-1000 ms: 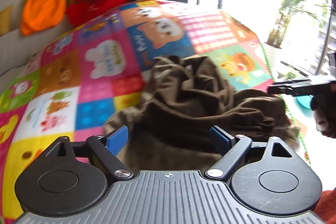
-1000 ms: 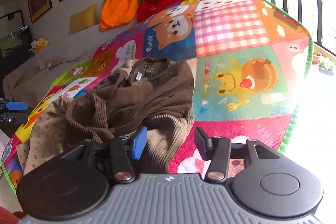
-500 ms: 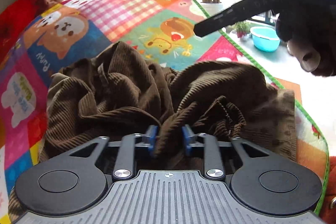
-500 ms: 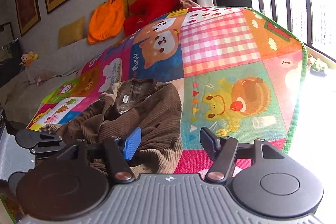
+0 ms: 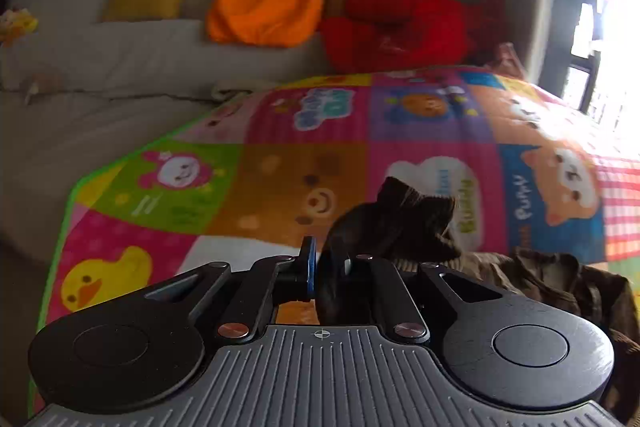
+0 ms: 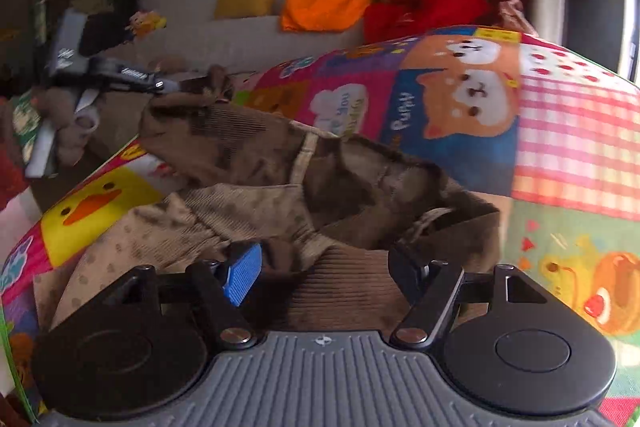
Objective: Fold clothes
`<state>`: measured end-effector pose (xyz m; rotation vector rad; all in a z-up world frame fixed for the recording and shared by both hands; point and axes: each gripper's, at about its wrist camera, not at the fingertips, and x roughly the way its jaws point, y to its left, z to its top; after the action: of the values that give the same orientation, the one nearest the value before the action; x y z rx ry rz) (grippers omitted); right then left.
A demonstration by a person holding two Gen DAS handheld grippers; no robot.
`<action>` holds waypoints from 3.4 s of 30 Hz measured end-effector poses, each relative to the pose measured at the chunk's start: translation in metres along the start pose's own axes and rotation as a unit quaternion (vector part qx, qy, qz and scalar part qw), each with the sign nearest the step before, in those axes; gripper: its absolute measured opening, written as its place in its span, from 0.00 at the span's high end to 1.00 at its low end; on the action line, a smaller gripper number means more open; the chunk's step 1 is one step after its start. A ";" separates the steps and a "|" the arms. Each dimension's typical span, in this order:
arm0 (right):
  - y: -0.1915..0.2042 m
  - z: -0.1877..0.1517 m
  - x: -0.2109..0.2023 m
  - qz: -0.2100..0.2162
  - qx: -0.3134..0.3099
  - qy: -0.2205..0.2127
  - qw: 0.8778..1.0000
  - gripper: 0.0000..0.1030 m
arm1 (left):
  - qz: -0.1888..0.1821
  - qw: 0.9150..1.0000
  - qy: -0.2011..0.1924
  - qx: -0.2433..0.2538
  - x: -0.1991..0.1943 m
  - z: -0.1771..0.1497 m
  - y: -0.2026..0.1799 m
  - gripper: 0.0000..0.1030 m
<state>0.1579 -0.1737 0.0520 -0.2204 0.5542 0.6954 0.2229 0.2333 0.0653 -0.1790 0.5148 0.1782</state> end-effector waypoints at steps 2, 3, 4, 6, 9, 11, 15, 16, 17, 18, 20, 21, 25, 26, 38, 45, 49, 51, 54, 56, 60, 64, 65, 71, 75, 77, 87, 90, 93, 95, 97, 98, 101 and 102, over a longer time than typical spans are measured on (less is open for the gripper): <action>0.028 -0.001 0.015 0.025 -0.045 0.020 0.998 0.31 | 0.028 0.999 0.014 -0.015 0.014 -0.011 0.019 0.92; 0.042 -0.003 0.022 0.036 -0.067 0.030 0.997 0.31 | 0.035 0.999 0.024 -0.027 0.018 -0.017 0.026 0.92; 0.053 -0.006 0.030 0.041 -0.082 0.044 0.995 0.31 | 0.033 0.998 0.032 -0.039 0.019 -0.022 0.030 0.92; 0.069 -0.015 0.043 0.037 -0.111 0.065 0.991 0.30 | 0.015 0.997 0.047 -0.060 0.017 -0.033 0.036 0.92; 0.072 -0.028 0.058 0.016 -0.140 0.079 0.987 0.37 | -0.023 0.996 0.053 -0.061 0.007 -0.039 0.030 0.84; 0.058 -0.025 0.055 0.011 -0.124 0.072 0.990 0.66 | -0.052 0.995 0.058 -0.063 0.002 -0.040 0.021 0.65; 0.013 -0.004 0.029 -0.030 -0.064 0.027 0.997 0.81 | -0.104 0.987 0.082 -0.095 0.007 -0.044 0.006 0.23; -0.004 0.005 0.019 -0.052 -0.049 0.008 0.997 0.81 | -0.117 0.984 0.087 -0.102 0.008 -0.045 0.002 0.22; -0.025 0.014 0.007 -0.083 -0.032 -0.013 0.996 0.81 | -0.130 0.981 0.093 -0.110 0.010 -0.047 -0.001 0.21; -0.046 0.023 -0.006 -0.115 -0.014 -0.034 0.993 0.82 | -0.142 0.978 0.099 -0.118 0.011 -0.048 -0.005 0.18; -0.087 0.039 -0.029 -0.182 0.006 -0.078 0.980 0.82 | -0.168 0.970 0.110 -0.133 0.013 -0.050 -0.013 0.14; -0.109 0.045 -0.041 -0.217 0.011 -0.101 0.971 0.82 | -0.176 0.968 0.114 -0.137 0.015 -0.051 -0.016 0.12; -0.181 0.046 -0.050 -0.301 0.042 -0.099 0.947 0.82 | -0.168 0.969 0.123 -0.135 0.025 -0.053 -0.028 0.10; -0.193 0.041 -0.046 -0.317 0.046 -0.090 0.943 0.82 | -0.160 0.970 0.127 -0.135 0.028 -0.054 -0.030 0.10; -0.223 -0.013 -0.033 -0.407 0.119 -0.047 0.904 0.44 | -0.011 0.993 0.105 -0.059 0.050 -0.055 -0.024 0.10; -0.181 0.025 -0.026 -0.209 0.156 -0.074 0.963 0.36 | 0.121 0.989 0.069 -0.057 0.068 -0.037 0.027 0.10; -0.166 0.030 0.037 -0.069 0.213 -0.029 0.974 0.36 | 0.108 0.991 0.049 -0.064 0.050 -0.030 0.028 0.10; -0.162 0.031 0.070 -0.036 0.230 -0.008 0.972 0.36 | 0.089 0.993 0.044 -0.067 0.040 -0.027 0.023 0.09; -0.155 0.028 0.118 0.005 0.267 0.046 0.962 0.36 | 0.036 0.996 0.037 -0.077 0.025 -0.020 0.012 0.08; -0.160 0.030 0.149 0.023 0.309 0.085 0.947 0.36 | -0.023 0.995 0.035 -0.090 0.017 -0.013 0.002 0.07; -0.158 0.058 0.160 -0.013 0.264 0.011 0.964 0.39 | -0.180 0.973 0.071 -0.125 0.022 -0.005 -0.027 0.03; -0.155 0.072 0.162 -0.064 0.194 -0.036 0.978 0.40 | -0.289 0.938 0.130 -0.142 0.053 -0.013 -0.070 0.01; -0.155 0.073 0.164 -0.075 0.184 -0.035 0.980 0.40 | -0.308 0.929 0.143 -0.144 0.062 -0.016 -0.082 0.01; -0.150 0.046 0.137 -0.042 0.186 0.008 0.982 0.34 | -0.368 0.875 0.226 -0.216 0.139 -0.036 -0.130 0.01; -0.138 0.025 0.094 -0.039 0.175 -0.003 0.984 0.26 | -0.353 0.864 0.212 -0.289 0.174 -0.038 -0.134 0.01; -0.134 0.015 0.072 -0.036 0.169 -0.005 0.985 0.25 | -0.320 0.880 0.165 -0.309 0.176 -0.028 -0.124 0.01; -0.138 -0.025 0.023 -0.103 0.155 0.011 0.983 0.22 | -0.212 0.946 0.087 -0.231 0.109 0.010 -0.034 0.00; -0.142 -0.036 0.021 -0.100 0.184 0.012 0.978 0.22 | -0.132 0.971 0.094 -0.175 0.076 -0.009 -0.015 0.00; -0.128 -0.038 0.022 -0.079 0.184 0.004 0.980 0.22 | -0.004 0.984 0.099 -0.148 0.059 -0.027 0.002 0.00; -0.117 -0.037 0.024 -0.068 0.175 0.002 0.982 0.22 | 0.080 0.985 0.091 -0.125 0.056 -0.036 0.013 0.00; -0.106 -0.035 0.026 -0.061 0.164 0.001 0.985 0.22 | 0.169 0.979 0.075 -0.089 0.054 -0.045 0.023 0.00; -0.102 -0.034 0.026 -0.058 0.162 0.001 0.985 0.22 | 0.209 0.973 0.067 -0.071 0.053 -0.049 0.028 0.00; -0.098 -0.037 0.015 -0.056 0.157 -0.004 0.986 0.21 | 0.250 0.960 0.086 -0.094 0.045 -0.056 0.063 0.00; -0.097 -0.039 0.012 -0.057 0.155 -0.004 0.986 0.19 | 0.218 0.961 0.093 -0.140 0.040 -0.056 0.075 0.00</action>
<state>0.2136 -0.2549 0.0144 0.0410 0.6293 0.4900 0.2141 0.2992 -0.0123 -0.3611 0.7130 0.6721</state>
